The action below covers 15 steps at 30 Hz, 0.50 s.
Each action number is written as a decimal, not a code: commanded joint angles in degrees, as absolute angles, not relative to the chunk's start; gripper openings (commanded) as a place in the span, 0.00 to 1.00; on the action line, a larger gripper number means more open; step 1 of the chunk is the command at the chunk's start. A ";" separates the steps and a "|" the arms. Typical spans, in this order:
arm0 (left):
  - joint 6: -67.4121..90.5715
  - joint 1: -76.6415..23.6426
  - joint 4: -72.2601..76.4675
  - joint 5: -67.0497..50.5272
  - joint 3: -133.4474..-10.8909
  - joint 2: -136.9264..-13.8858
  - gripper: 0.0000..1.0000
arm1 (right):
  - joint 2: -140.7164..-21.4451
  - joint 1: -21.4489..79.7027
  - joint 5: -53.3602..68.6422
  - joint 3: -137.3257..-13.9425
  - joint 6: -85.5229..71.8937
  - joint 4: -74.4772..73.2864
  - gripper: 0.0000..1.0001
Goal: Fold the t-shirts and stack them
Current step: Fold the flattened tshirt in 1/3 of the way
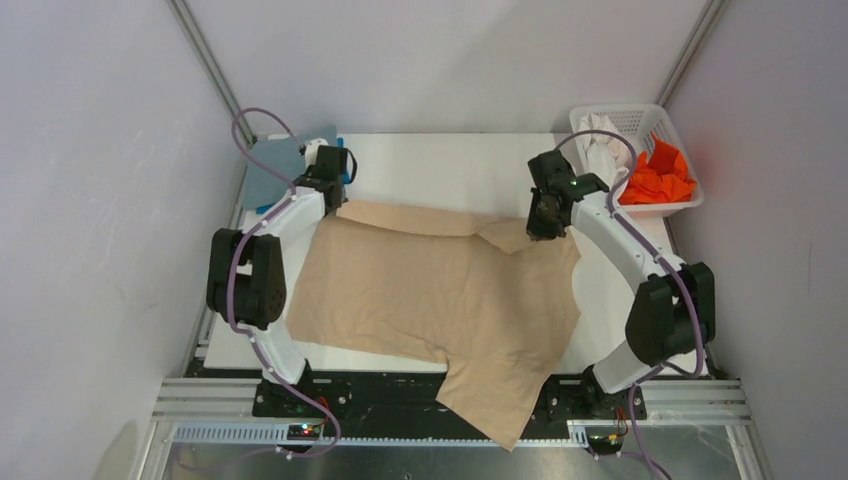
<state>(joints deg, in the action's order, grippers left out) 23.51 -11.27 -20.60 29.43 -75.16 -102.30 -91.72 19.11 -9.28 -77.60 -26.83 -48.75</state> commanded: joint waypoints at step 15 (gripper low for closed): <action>25.30 -11.12 -19.91 33.17 -65.57 -91.90 0.00 | -78.40 26.10 -9.61 -66.72 -34.05 -55.49 0.13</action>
